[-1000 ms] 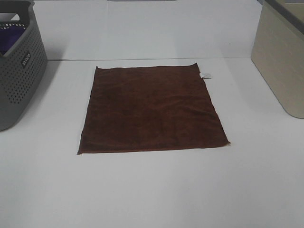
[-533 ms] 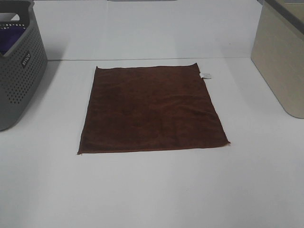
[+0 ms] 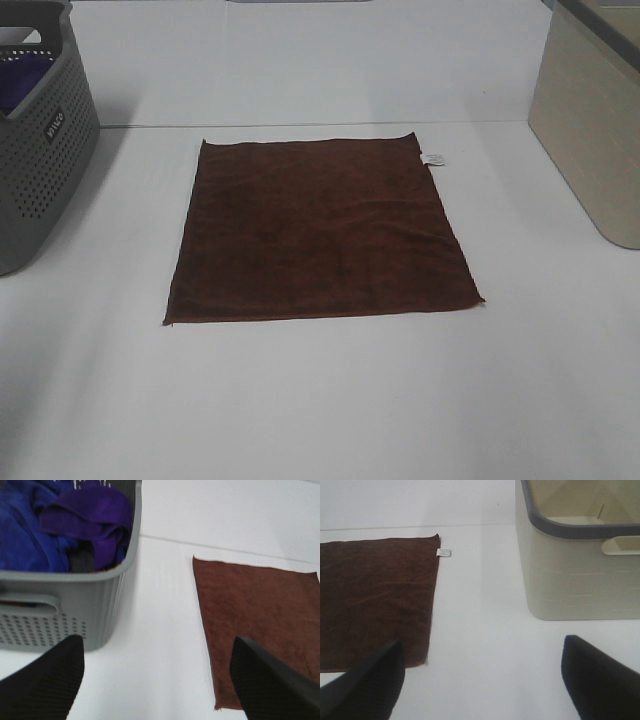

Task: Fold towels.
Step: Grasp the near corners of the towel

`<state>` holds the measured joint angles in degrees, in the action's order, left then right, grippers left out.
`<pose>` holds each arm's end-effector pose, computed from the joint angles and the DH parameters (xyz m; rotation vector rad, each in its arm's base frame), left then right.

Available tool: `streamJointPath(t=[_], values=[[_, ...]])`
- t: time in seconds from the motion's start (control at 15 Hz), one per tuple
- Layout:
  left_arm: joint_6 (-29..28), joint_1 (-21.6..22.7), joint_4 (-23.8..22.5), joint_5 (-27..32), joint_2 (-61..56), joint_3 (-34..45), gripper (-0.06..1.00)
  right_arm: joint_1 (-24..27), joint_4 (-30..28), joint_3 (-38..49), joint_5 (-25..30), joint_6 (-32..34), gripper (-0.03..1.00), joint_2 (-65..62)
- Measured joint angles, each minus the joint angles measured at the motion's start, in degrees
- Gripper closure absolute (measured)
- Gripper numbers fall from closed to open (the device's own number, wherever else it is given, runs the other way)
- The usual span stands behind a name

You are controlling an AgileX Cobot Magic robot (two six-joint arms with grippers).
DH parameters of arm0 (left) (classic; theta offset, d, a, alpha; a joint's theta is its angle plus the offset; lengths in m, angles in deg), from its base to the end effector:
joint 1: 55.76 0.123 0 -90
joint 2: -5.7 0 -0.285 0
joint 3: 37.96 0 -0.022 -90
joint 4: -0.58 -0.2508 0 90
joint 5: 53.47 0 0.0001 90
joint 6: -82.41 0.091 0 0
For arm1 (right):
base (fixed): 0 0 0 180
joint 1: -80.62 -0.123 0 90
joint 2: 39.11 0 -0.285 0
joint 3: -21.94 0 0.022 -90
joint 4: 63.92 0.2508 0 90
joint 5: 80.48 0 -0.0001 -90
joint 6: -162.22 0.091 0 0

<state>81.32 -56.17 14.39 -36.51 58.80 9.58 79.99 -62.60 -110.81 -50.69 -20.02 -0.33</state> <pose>0.1601 -0.0075 0.2847 -0.2050 2.0408 -0.2316 0.1084 0.0022 0.3011 -0.0377 2.0209 0.0064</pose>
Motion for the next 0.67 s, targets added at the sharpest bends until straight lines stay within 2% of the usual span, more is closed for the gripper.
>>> streamJointPath(t=[0.13,0.27,0.4,0.67], values=[[0.0,0.0,3.3,-0.1,7.3,-0.1,0.18,0.0,2.3,0.0,-1.4,0.0,0.18,6.1],[0.0,0.0,8.2,1.0,15.0,-1.5,0.18,0.0,7.2,-0.5,-1.4,0.0,0.2,15.3],[1.9,0.0,14.3,4.8,23.1,-3.6,0.18,0.0,14.6,-4.2,1.3,-2.3,0.2,25.7],[4.9,0.0,21.9,6.5,32.7,-5.2,0.18,0.0,21.8,-10.9,4.6,-6.9,0.2,39.4]])
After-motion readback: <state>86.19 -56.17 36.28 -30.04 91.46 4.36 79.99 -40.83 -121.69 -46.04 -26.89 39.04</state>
